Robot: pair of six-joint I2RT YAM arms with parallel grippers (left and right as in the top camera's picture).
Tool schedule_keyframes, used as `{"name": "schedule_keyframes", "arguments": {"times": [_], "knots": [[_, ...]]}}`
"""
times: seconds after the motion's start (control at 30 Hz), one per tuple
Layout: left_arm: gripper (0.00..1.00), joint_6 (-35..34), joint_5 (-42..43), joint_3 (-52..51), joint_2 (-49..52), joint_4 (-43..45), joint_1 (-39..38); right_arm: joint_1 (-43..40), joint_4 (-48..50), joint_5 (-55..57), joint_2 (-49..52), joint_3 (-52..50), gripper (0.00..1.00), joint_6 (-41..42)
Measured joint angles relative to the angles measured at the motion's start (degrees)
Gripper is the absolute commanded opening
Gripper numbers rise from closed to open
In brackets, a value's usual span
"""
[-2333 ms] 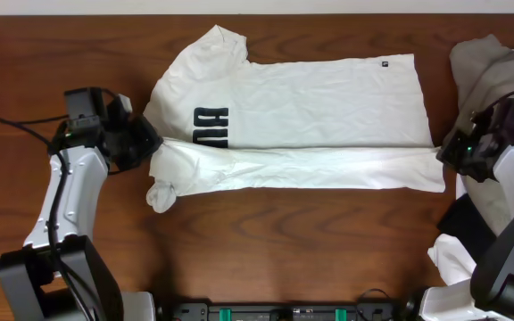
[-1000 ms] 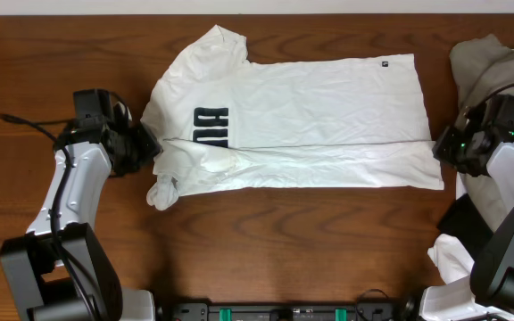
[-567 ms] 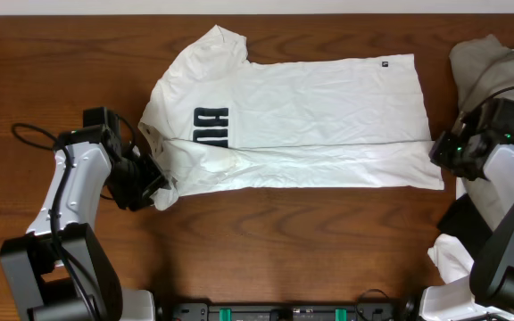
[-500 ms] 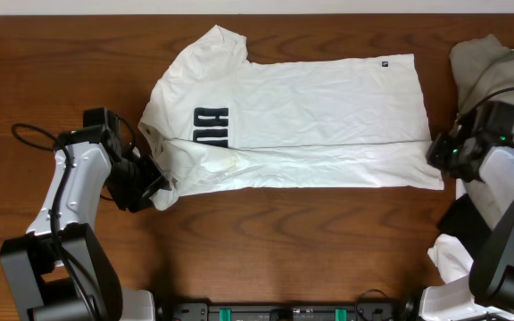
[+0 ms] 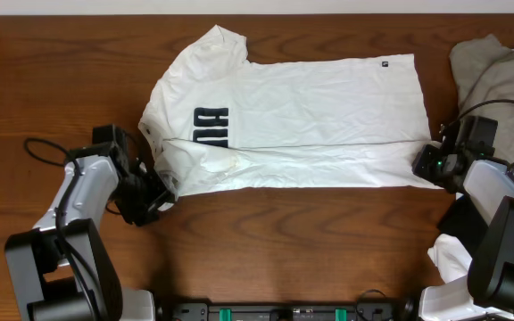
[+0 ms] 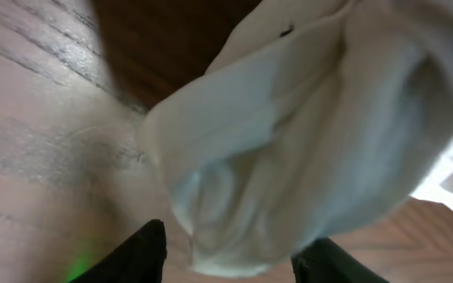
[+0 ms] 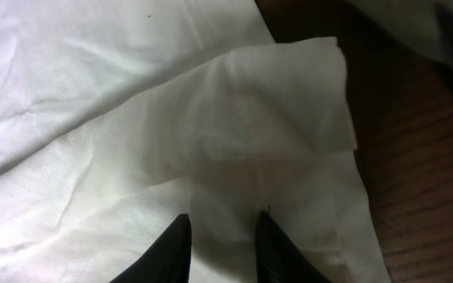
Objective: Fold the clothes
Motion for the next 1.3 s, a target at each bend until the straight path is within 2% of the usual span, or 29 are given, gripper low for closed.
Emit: {"name": "schedule_keyframes", "arguments": {"times": [0.13,0.2,0.5,0.63,0.9,1.07,1.3], "knots": [[0.14,-0.20,-0.02,-0.15,0.00,2.95,0.00,0.00,-0.02,0.00,0.00,0.00,0.26,0.00],[0.06,-0.22,-0.17,-0.17,0.00,4.42,0.00,0.00,-0.04,0.00,0.00,0.00,0.26,0.00],[0.06,0.04,-8.50,-0.22,0.00,6.64,0.00,0.00,-0.04,0.02,0.00,0.00,0.27,0.00],[0.17,0.48,-14.60,-0.22,0.00,6.58,0.00,0.00,-0.04,0.26,0.00,0.00,0.26,0.00],[0.17,3.54,-20.17,-0.22,0.00,8.15,0.00,0.00,-0.02,0.61,0.00,0.00,0.26,0.00],[0.06,4.63,-21.00,-0.20,0.00,9.60,0.00,0.00,-0.02,0.66,0.00,0.00,0.26,0.00],[0.06,5.18,-20.11,-0.20,0.00,12.26,0.00,0.00,-0.02,0.70,0.00,0.00,0.26,0.00]]}}
